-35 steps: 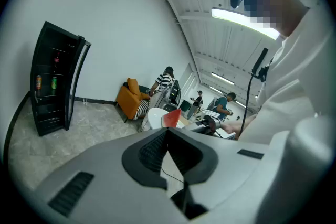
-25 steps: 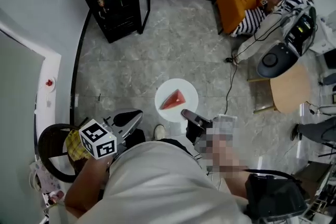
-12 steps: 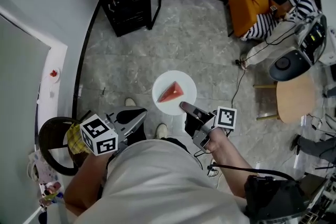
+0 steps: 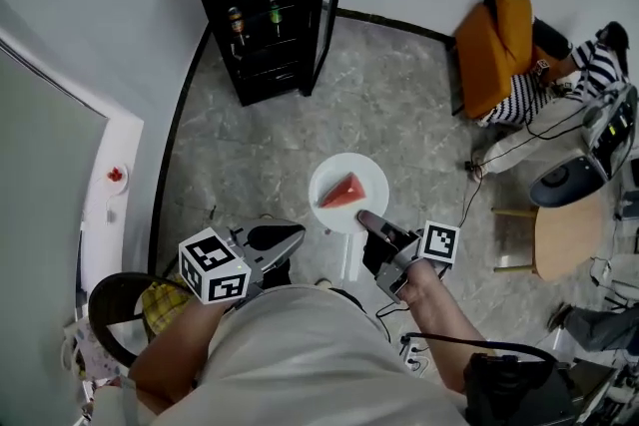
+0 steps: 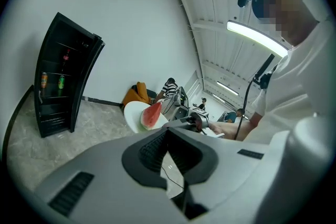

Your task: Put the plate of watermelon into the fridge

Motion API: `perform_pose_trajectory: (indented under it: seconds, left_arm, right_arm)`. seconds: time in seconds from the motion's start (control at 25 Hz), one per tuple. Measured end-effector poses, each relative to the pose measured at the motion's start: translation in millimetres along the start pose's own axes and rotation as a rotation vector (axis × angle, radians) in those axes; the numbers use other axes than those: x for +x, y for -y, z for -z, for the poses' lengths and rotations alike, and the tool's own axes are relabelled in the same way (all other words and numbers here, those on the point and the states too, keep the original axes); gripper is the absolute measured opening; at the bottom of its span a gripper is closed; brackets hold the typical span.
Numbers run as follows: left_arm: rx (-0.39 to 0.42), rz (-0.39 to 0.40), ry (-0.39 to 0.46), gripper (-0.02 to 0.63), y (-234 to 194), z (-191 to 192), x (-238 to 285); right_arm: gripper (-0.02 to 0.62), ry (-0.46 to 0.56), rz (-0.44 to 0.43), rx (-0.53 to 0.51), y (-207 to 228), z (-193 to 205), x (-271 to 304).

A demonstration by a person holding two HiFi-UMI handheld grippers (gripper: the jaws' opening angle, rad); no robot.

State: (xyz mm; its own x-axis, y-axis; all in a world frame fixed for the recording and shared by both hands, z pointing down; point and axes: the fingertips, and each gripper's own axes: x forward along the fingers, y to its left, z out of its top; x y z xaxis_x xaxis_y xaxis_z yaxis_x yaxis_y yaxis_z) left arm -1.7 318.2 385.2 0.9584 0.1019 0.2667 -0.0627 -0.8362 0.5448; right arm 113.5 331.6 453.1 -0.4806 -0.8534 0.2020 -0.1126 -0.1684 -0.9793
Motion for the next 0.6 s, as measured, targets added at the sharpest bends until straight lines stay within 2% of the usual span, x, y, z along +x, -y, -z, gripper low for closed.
perform_pose_trajectory:
  seconds: [0.2, 0.36, 0.52, 0.6]
  left_arm:
    - [0.033, 0.027, -0.019, 0.011, -52.6, -41.3, -26.6]
    - [0.053, 0.014, -0.025, 0.011, -94.3, -66.3, -51.3]
    - [0.028, 0.000, -0.002, 0.011, -143.7, -92.2, -66.0]
    - [0.017, -0.014, 0.012, 0.011, -154.5, -100.7, -69.9]
  right_arm:
    - [0.026, 0.013, -0.012, 0.009, -18.5, -32.5, 85.9]
    - [0.026, 0.012, 0.008, -0.004, -22.5, -59.7, 152.0]
    - [0.028, -0.006, 0.035, -0.009, -22.5, -93.1, 229.1]
    - [0.026, -0.019, 0.038, -0.012, -25.7, -103.9, 255.7]
